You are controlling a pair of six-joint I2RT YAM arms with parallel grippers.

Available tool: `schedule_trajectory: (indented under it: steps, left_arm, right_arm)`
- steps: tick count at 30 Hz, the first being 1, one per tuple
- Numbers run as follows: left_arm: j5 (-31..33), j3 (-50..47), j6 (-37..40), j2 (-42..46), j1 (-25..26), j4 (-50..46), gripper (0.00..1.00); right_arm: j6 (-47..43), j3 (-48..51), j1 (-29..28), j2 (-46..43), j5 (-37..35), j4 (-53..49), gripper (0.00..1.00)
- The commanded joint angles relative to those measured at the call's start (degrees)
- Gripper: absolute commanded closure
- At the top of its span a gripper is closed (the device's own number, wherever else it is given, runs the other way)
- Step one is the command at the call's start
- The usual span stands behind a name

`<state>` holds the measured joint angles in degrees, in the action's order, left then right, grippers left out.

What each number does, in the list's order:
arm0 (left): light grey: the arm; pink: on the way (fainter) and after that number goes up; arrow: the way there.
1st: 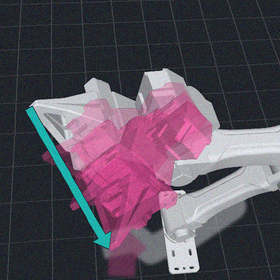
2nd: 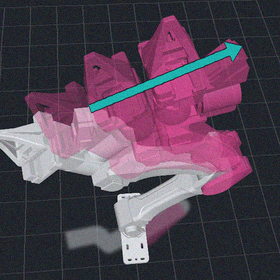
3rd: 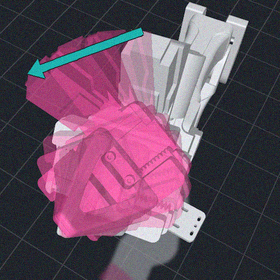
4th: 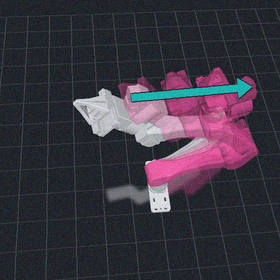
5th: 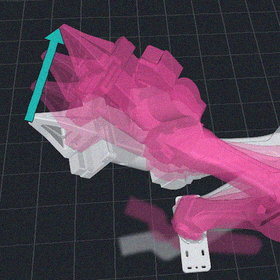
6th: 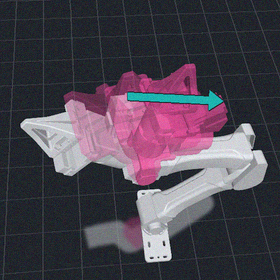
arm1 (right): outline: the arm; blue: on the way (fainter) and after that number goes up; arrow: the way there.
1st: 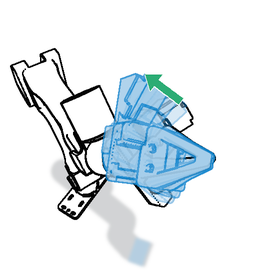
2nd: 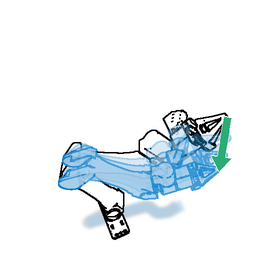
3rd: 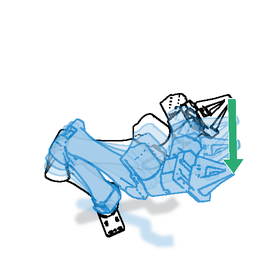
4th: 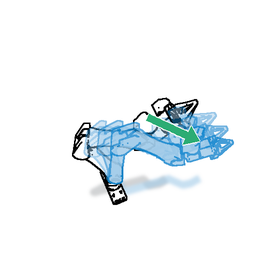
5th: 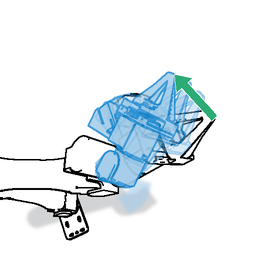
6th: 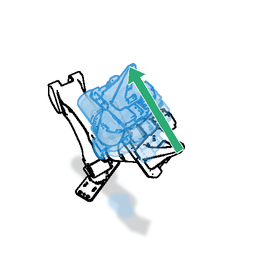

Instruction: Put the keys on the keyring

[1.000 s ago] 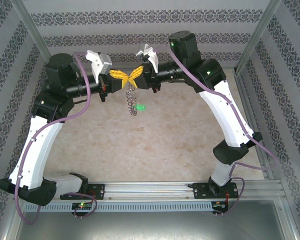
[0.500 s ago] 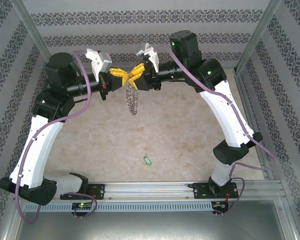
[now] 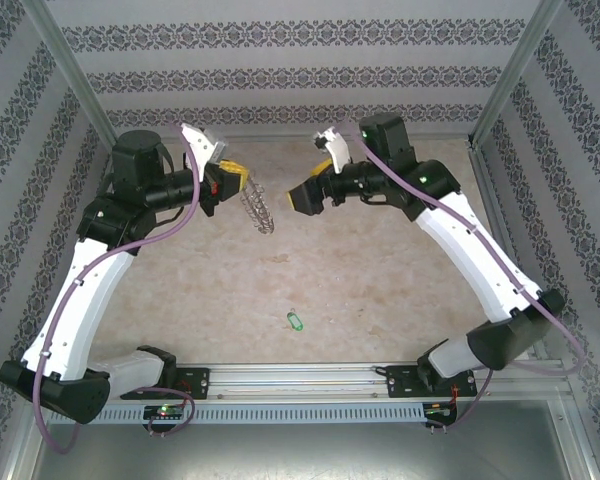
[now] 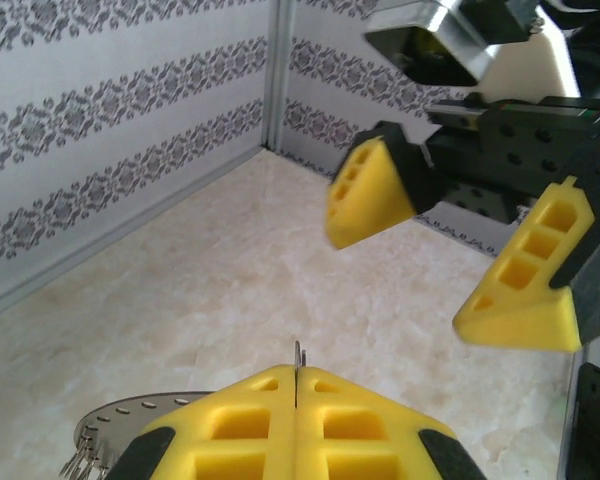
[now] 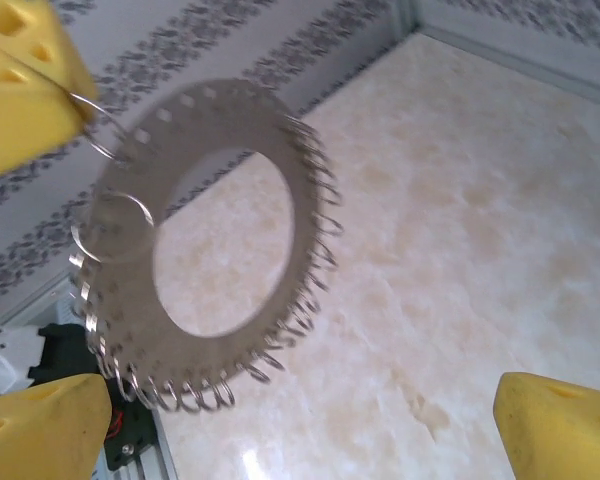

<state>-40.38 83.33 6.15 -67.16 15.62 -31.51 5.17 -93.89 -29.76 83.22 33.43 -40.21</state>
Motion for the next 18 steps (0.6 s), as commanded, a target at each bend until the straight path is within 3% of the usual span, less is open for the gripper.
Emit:
schedule_trajectory:
  steps: [1,4,7,18]
  left_arm:
    - [2.54,-1.51,0.02,2.48,-0.92,-0.29,1.0]
    - [3.82,-2.68,-0.1,3.07,-1.14,-0.81,1.0]
    - [5.44,-3.68,0.24,3.7,-1.21,-1.18,1.0]
    - [9.99,-8.8,-0.44,9.73,-1.37,-3.27,1.0]
  right_arm:
    - [7.91,5.59,3.2,-0.1,-6.7,-2.95,0.04]
    - [13.22,9.54,5.8,6.51,-0.16,-9.62,0.13]
    - [14.43,13.21,3.33,12.58,4.92,-11.34,0.18]
    - [14.21,16.99,-7.88,23.14,5.73,-12.38,0.22]
